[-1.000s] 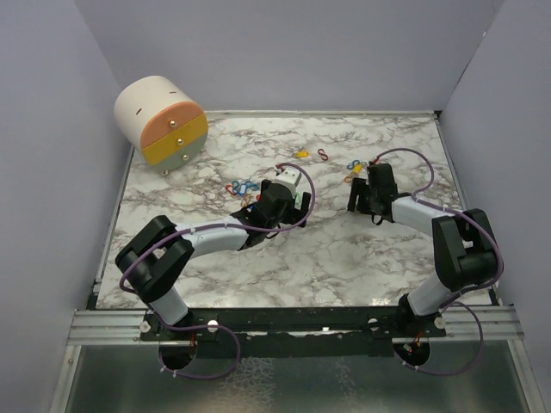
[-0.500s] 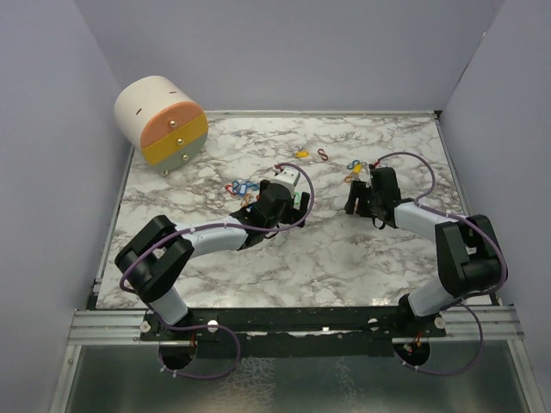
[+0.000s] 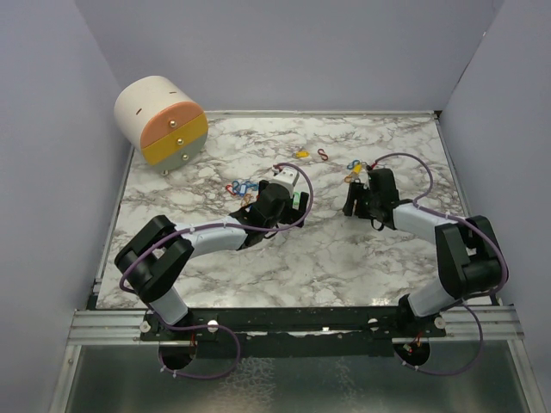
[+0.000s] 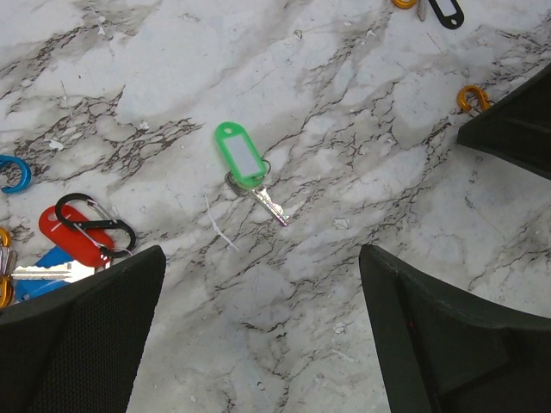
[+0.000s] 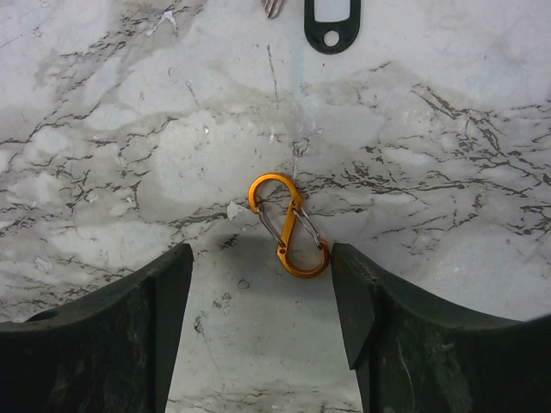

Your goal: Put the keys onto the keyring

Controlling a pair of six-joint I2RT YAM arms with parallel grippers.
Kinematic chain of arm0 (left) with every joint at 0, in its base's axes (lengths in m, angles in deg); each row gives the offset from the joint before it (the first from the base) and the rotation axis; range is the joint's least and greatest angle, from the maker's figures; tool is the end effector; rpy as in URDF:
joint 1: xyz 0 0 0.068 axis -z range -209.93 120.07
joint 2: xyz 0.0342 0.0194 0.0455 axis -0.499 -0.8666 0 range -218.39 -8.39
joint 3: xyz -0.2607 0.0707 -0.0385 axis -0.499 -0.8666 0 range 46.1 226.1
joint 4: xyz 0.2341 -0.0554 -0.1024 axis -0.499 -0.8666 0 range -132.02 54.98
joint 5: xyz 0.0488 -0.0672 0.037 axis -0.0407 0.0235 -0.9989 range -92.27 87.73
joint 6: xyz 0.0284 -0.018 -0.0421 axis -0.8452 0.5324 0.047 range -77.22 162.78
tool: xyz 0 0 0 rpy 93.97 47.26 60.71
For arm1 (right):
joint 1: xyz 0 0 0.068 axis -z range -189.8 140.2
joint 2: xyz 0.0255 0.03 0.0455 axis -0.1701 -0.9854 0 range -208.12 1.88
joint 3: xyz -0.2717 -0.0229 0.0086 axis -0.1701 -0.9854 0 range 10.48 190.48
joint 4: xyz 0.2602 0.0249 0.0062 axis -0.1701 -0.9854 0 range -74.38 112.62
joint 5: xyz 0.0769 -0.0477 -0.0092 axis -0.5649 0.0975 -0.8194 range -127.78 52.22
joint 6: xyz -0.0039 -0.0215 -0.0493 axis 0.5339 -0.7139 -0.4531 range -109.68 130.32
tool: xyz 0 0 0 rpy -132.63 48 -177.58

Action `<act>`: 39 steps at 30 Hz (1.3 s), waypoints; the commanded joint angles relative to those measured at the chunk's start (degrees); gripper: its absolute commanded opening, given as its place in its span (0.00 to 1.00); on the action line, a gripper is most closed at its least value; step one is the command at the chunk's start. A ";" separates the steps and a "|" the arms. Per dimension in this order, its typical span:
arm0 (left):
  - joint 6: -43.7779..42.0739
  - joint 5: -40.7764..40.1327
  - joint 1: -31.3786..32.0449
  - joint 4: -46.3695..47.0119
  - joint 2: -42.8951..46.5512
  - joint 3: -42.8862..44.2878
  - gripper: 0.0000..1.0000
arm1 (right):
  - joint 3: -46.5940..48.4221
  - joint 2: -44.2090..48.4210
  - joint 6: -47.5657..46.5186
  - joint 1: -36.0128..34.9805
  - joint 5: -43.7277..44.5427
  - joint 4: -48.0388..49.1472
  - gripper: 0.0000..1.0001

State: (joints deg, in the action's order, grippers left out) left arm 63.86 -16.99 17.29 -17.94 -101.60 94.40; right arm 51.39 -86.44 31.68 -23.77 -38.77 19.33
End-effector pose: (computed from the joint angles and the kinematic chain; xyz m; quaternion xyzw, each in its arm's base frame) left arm 0.2419 -0.2482 0.1961 0.1277 0.8423 -0.1967 0.4853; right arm 0.2829 0.0710 0.1528 0.0577 0.9400 0.1098 0.3179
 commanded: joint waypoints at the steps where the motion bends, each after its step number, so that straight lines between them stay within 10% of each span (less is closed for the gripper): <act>1: -0.16 -0.04 -0.29 0.49 1.67 -0.47 0.97 | 1.54 -2.32 0.57 -1.37 4.11 -3.20 0.64; 20: -0.16 0.39 -0.89 0.67 1.80 -0.91 0.97 | 6.33 -7.37 1.66 -4.39 13.78 -8.54 0.42; 31: -0.16 0.53 -1.31 0.90 2.23 -1.53 0.97 | 6.96 -8.29 1.17 -4.48 13.02 -8.57 0.02; 39: -0.08 0.66 -1.56 1.02 2.57 -1.97 0.97 | 6.14 -7.09 1.34 -4.48 13.11 -8.02 0.01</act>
State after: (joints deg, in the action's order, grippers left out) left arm 63.86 -16.95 16.02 -17.92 -101.12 93.11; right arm 58.62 -92.47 32.65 -27.86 -26.01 14.04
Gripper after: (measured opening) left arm 0.966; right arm 0.020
